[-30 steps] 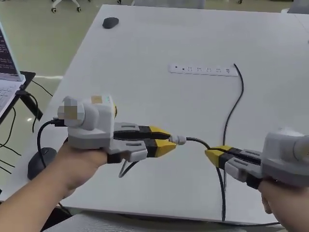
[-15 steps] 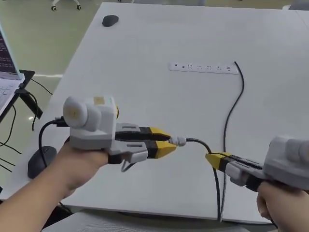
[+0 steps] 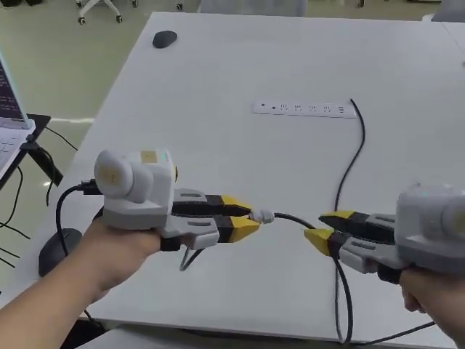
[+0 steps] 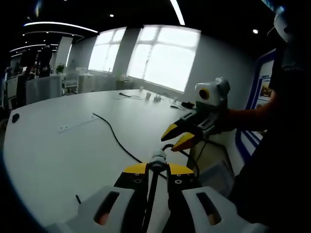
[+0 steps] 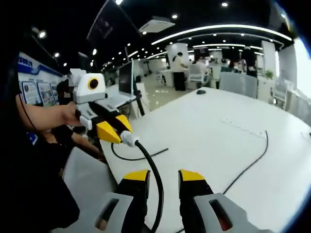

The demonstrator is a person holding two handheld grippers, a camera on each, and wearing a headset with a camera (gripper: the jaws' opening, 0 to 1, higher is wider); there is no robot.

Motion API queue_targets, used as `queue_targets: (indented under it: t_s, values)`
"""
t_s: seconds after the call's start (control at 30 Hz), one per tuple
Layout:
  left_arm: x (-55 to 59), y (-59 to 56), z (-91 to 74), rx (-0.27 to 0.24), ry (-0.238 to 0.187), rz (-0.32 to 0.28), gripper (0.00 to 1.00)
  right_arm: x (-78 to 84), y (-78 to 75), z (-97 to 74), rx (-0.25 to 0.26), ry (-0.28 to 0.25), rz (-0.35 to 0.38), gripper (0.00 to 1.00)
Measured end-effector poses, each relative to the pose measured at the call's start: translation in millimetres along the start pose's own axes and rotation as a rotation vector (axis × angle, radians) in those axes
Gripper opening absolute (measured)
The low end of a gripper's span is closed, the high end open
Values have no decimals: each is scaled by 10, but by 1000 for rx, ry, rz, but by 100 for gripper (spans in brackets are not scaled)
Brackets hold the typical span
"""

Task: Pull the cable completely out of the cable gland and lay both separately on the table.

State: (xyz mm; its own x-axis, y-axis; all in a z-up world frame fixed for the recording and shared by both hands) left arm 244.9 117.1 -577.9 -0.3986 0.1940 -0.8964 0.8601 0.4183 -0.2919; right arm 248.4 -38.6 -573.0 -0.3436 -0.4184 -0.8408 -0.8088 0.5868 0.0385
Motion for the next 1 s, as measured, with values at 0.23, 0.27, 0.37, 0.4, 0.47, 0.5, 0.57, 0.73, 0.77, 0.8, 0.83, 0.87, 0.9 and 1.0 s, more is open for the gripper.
queue_targets:
  t_s: [0.23, 0.27, 0.37, 0.4, 0.47, 0.5, 0.57, 0.73, 0.77, 0.8, 0.83, 0.87, 0.9, 1.0]
  values:
    - [29, -22, 86, 11, 15, 3, 14, -188, 207, 219, -64, 147, -263, 14]
    - [36, -20, 93, 11, 19, 1, 14, -167, 212, 235, -71, 160, -270, 11]
    - [45, -17, 93, 10, 26, 0, 14, -130, 234, 282, -76, 176, -285, 5]
    - [42, -17, 92, 11, 24, -4, 14, -119, 235, 286, -74, 178, -294, 6]
    - [39, -19, 91, 11, 25, 0, 14, -89, 239, 287, -74, 186, -314, 5]
    - [48, -18, 92, 11, 30, 2, 14, -85, 241, 288, -74, 184, -317, 5]
    - [63, -20, 95, 13, 34, 5, 14, -86, 225, 282, -66, 178, -322, 2]
    - [86, -19, 102, 16, 38, 8, 14, -41, 225, 287, -62, 170, -264, 1]
    - [88, -18, 100, 15, 36, 12, 14, -42, 219, 282, -56, 166, -257, 0]
    - [85, -14, 97, 15, 34, 11, 14, -40, 215, 277, -55, 164, -251, 0]
    - [80, -11, 91, 16, 29, 7, 14, -34, 204, 273, -53, 162, -243, 0]
    - [76, -6, 89, 15, 27, 8, 14, -33, 191, 264, -46, 158, -227, 0]
    - [76, -6, 86, 14, 26, 7, 14, -27, 176, 260, -44, 155, -216, 0]
    - [75, 22, 78, 11, 25, 4, 14, 0, 123, 244, -27, 154, -191, 0]
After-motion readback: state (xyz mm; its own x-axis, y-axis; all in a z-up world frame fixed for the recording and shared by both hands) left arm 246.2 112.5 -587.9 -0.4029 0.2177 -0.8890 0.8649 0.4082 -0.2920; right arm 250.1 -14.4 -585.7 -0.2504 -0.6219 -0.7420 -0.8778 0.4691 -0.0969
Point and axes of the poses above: the centre of the closed fingertips' face, and the gripper's own axes: z roughly forward along the fingers, y roughly to its left, x roughly out of its underside, the point moved 6 cm from there along -z, roughly backward along the fingers, and after that the axes turned 2 degrees about x, right-handed, at the moved point
